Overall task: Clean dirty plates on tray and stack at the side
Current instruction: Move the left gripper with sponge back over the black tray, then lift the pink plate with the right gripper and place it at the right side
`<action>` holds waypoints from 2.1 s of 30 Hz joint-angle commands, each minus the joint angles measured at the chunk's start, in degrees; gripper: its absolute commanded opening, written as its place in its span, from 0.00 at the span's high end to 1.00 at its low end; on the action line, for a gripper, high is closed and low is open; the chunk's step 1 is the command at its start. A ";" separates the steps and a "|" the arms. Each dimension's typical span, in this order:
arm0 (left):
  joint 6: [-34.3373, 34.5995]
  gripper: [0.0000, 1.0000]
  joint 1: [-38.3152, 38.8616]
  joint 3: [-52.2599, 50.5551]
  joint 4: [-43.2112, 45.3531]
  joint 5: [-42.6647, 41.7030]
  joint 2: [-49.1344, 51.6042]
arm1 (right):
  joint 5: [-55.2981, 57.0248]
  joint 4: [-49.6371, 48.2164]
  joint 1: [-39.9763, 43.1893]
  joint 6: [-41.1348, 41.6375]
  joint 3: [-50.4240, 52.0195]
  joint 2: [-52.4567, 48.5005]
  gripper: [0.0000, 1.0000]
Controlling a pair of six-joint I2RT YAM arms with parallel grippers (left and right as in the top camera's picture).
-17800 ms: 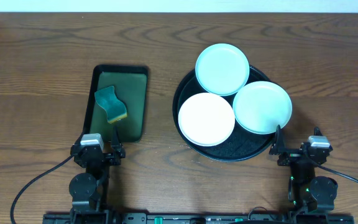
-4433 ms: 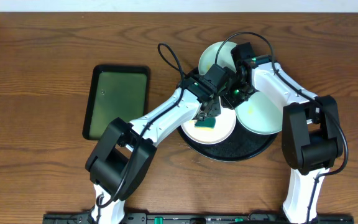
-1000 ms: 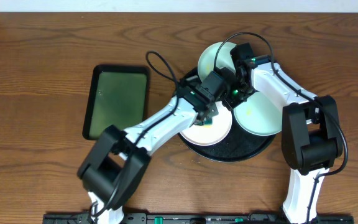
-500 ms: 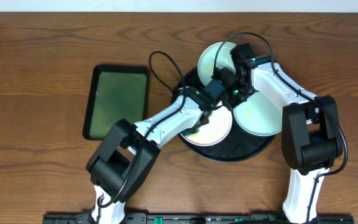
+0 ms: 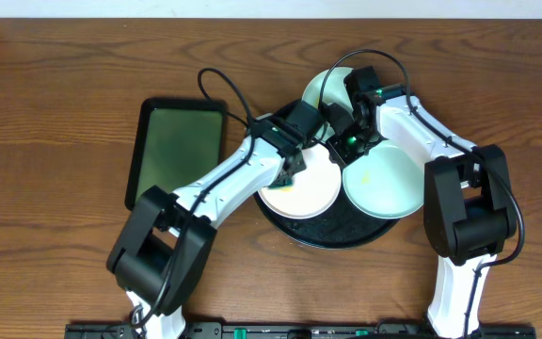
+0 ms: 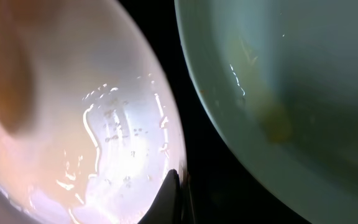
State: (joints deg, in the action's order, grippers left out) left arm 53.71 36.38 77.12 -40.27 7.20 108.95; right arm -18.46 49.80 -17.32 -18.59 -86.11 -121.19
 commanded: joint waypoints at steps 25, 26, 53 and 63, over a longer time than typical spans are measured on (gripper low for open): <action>-1.97 0.93 0.26 0.00 -11.08 15.74 0.15 | 3.13 0.09 0.70 -0.26 0.20 -0.70 0.99; -1.97 0.93 0.09 -0.02 -10.75 15.08 -1.40 | 2.89 -0.15 0.63 -0.26 0.17 -0.70 0.99; -15.54 0.93 -32.57 -0.02 -13.38 1.99 -21.33 | 38.07 -1.57 -11.85 8.92 -1.25 19.30 0.99; -22.62 0.93 -42.40 -0.04 -16.37 1.97 -21.33 | 68.48 -7.45 -25.57 -0.96 -1.25 25.22 0.99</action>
State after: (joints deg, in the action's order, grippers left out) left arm 34.46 -4.40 77.41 -55.99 9.13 87.33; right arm 36.91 43.20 -39.90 -13.82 -86.28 -97.80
